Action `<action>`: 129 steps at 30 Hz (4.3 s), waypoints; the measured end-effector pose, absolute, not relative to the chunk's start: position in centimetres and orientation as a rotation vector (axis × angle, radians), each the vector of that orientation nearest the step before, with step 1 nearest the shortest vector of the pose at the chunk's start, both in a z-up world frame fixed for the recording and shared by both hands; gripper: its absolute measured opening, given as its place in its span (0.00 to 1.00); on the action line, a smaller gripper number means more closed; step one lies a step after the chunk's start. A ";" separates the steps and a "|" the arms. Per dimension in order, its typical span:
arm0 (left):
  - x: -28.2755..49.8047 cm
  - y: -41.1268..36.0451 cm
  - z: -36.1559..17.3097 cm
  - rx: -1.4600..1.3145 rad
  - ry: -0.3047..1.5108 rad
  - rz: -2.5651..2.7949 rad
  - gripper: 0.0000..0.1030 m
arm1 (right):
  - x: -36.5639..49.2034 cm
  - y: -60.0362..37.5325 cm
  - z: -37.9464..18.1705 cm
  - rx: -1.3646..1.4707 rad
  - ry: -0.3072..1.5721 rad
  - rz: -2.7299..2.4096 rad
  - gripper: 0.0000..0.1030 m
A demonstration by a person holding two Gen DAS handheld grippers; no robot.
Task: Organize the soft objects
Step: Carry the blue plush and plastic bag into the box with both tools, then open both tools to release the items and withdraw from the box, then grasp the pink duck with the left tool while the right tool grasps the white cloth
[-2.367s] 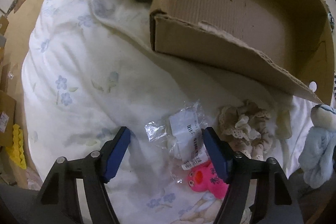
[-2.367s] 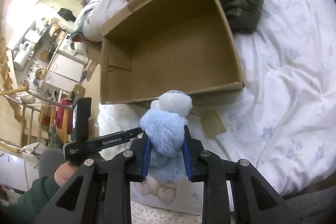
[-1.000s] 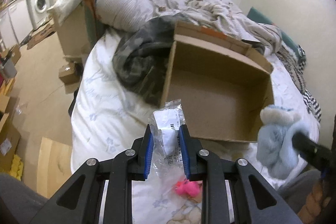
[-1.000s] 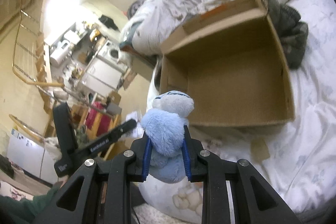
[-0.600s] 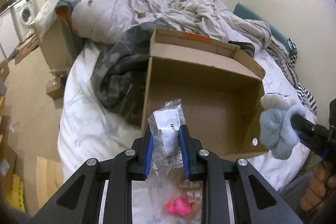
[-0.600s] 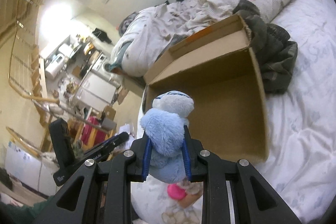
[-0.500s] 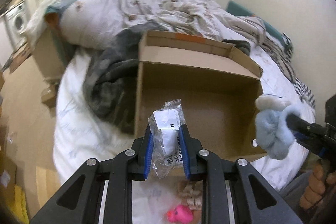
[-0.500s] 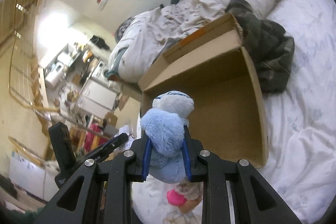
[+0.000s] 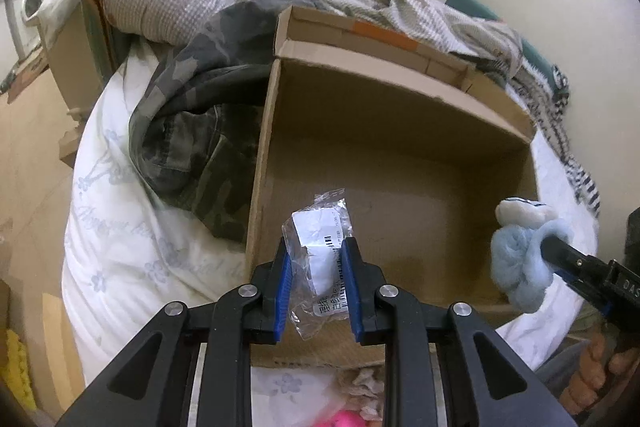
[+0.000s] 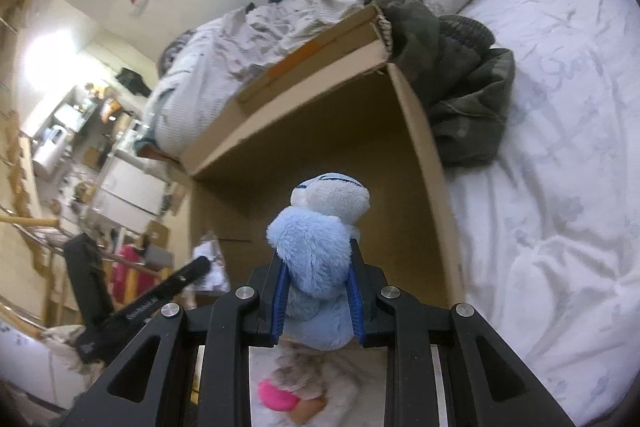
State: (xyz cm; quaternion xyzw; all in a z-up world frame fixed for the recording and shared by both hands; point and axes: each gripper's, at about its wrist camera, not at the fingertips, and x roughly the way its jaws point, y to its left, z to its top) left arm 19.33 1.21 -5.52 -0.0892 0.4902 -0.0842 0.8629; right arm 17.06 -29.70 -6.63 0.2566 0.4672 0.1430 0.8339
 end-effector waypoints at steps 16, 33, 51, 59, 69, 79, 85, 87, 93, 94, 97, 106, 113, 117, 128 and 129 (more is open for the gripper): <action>19.6 0.0 -6.4 -0.156 1.078 -0.194 0.21 | 17.4 -28.5 -7.8 0.445 1.060 0.244 0.27; 18.8 -0.5 -5.6 -0.132 1.037 -0.161 0.63 | 17.0 -28.5 -6.7 0.504 1.002 0.287 0.70; 15.4 0.8 -3.6 -0.076 0.992 -0.104 0.64 | 16.2 -28.2 -6.4 0.469 1.006 0.271 0.70; 13.9 1.9 -2.6 -0.062 0.976 -0.058 0.64 | 14.8 -27.9 -5.8 0.459 1.012 0.276 0.70; 11.0 3.2 -1.8 -0.084 0.996 -0.038 0.64 | 12.2 -27.1 -5.5 0.451 1.031 0.314 0.70; 9.0 1.4 -2.3 -0.049 1.025 -0.066 0.64 | 10.1 -25.2 -7.2 0.408 1.128 0.344 0.70; 8.1 0.3 -3.5 -0.052 1.077 -0.102 0.64 | 9.3 -25.3 -8.4 0.379 1.188 0.302 0.70; 8.1 0.0 -4.2 -0.069 1.112 -0.119 0.64 | 9.3 -25.7 -8.7 0.384 1.200 0.281 0.70; 8.1 -0.7 -6.0 -0.096 1.200 -0.148 0.63 | 9.5 -26.1 -9.3 0.405 1.219 0.251 0.70; 8.1 -0.8 -6.3 -0.091 1.213 -0.147 0.63 | 9.5 -26.1 -9.4 0.399 1.223 0.250 0.70; 8.2 -0.7 -7.2 -0.114 1.256 -0.156 0.63 | 9.7 -25.7 -9.7 0.387 1.239 0.241 0.70; 8.6 -0.7 -10.1 -0.211 1.403 -0.198 0.63 | 10.6 -25.3 -10.9 0.386 1.287 0.236 0.70; 9.2 -1.8 -13.4 -0.236 1.496 -0.213 0.47 | 10.9 -25.1 -11.8 0.378 1.317 0.228 0.70; 9.6 -2.0 -14.1 -0.241 1.509 -0.208 0.40 | 11.0 -25.2 -12.5 0.410 1.349 0.245 0.70; 9.4 0.1 -11.8 -0.206 1.445 -0.131 0.16 | 11.8 -22.1 -16.2 0.369 1.501 0.308 0.54; 9.4 0.4 -11.7 -0.204 1.441 -0.120 0.16 | 11.8 -21.8 -16.5 0.352 1.509 0.302 0.54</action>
